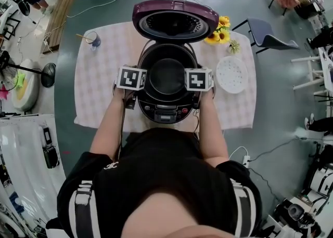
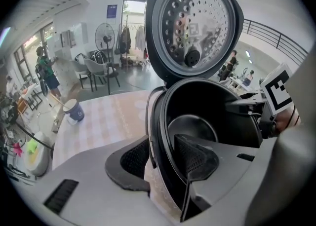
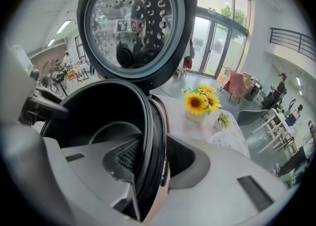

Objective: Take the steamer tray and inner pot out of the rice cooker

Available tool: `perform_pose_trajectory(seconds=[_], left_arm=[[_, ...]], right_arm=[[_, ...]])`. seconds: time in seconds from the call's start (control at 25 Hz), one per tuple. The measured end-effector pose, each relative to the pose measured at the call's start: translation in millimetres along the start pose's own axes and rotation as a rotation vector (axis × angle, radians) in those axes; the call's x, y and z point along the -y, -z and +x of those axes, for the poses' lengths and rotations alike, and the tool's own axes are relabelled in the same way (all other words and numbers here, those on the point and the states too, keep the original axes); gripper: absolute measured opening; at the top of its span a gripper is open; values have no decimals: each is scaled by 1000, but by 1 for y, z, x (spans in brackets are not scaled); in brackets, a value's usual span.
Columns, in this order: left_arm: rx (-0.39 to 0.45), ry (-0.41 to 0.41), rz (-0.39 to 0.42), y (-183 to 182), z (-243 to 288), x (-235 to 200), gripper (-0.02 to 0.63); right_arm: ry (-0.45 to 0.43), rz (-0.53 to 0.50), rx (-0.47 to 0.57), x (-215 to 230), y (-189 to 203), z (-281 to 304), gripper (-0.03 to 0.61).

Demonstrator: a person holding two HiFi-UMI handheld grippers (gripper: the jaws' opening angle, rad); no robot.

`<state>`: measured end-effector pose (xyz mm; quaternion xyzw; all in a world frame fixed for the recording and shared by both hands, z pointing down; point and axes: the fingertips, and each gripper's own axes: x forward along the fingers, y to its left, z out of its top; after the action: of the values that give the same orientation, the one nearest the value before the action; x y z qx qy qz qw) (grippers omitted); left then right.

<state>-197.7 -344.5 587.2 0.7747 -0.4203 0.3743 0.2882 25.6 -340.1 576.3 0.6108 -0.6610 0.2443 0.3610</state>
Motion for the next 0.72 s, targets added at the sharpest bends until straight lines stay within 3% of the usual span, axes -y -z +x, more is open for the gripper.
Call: perform_pose_trajectory(seconds=[0.24,0.32,0.72], left_arm=[[34,32,-14,-5,-10,4,106],[58,50,-21,-10,-18,9,41],[187,99,-21,-25,-68,20,43]], right_arm=[[-53,2,1,-16,5,-11,23],[-59,-2,37,-15,-4,-19,15],[-38,9,180,-16,-27,-73,15]])
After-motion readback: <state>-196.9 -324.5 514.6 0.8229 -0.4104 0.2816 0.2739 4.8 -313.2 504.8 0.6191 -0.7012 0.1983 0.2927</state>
